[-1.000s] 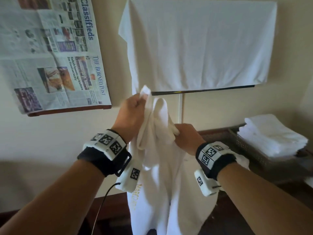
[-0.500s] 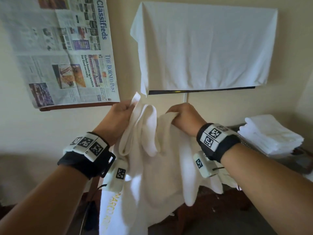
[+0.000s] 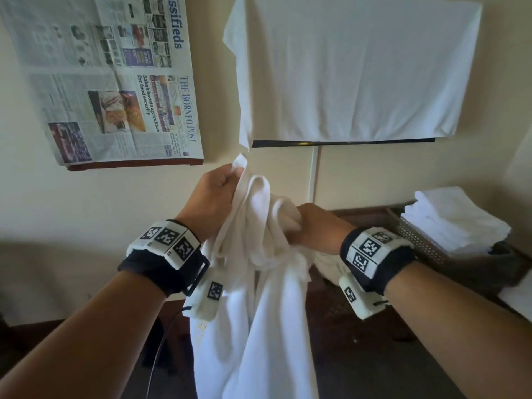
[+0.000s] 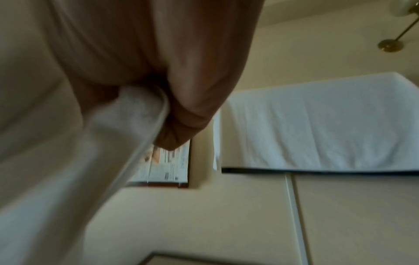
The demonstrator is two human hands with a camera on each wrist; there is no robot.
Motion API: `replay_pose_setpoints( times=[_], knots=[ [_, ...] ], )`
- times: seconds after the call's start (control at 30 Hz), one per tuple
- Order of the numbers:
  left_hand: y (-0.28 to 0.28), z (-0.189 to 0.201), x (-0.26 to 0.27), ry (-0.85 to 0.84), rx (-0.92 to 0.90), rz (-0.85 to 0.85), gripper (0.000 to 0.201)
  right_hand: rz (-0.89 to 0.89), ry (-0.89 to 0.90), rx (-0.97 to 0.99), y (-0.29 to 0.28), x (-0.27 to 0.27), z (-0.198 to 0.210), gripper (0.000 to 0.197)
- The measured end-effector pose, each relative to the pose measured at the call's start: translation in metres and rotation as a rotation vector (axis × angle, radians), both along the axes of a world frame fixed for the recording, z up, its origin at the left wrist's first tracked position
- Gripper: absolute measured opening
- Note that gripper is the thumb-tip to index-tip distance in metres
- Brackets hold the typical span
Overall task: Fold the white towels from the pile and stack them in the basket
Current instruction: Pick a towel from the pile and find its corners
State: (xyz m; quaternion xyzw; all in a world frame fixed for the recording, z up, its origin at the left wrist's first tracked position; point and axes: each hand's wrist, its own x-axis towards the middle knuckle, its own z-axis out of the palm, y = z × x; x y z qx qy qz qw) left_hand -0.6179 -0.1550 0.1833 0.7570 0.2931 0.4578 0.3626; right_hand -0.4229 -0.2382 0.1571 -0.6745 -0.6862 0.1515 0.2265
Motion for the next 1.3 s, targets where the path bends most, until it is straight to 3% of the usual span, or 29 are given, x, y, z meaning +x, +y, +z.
replay_pose_setpoints(
  times=[0.13, 0.23, 0.33, 0.43, 0.53, 0.7, 0.8, 0.93, 1.1, 1.23, 1.3],
  knots=[
    [-0.002, -0.004, -0.012, 0.054, -0.020, -0.015, 0.038, -0.116, 0.210, -0.089, 0.001, 0.016, -0.064, 0.040],
    [0.000, -0.007, -0.028, 0.079, -0.092, -0.019, 0.035, -0.169, 0.155, -0.156, -0.001, 0.029, -0.089, 0.043],
    [0.001, -0.010, -0.040, 0.077, -0.162, -0.055, 0.034, -0.228, 0.208, -0.060, 0.003, 0.042, -0.097, 0.034],
    [0.002, -0.015, -0.042, 0.104, -0.259, -0.101, 0.063, -0.263, 0.381, 0.157, 0.012, 0.048, -0.084, 0.035],
    [0.007, -0.019, -0.036, 0.176, -0.284, -0.124, 0.091, -0.097, 0.305, 0.285, 0.016, 0.038, -0.050, 0.016],
    [0.005, -0.021, 0.011, 0.142, -0.292, -0.191, 0.080, 0.132, 0.216, 0.450, 0.029, 0.029, 0.001, 0.007],
    [-0.001, -0.018, 0.046, 0.083, -0.295, -0.215, 0.081, 0.143, 0.188, 0.522, 0.032, 0.044, 0.015, 0.026],
    [0.003, -0.014, 0.081, 0.166, -0.153, -0.103, 0.064, 0.082, 0.169, 0.326, 0.022, 0.081, 0.007, 0.041],
    [0.015, -0.020, 0.103, 0.134, -0.138, 0.051, 0.055, 0.049, 0.091, -0.026, 0.010, 0.136, -0.047, 0.041],
    [0.015, -0.025, 0.119, 0.104, -0.164, 0.064, 0.044, 0.062, 0.298, -0.219, 0.008, 0.154, -0.101, 0.048],
    [0.014, -0.025, 0.127, 0.091, -0.177, 0.078, 0.045, 0.090, 0.246, -0.272, 0.008, 0.154, -0.117, 0.038]
  ],
)
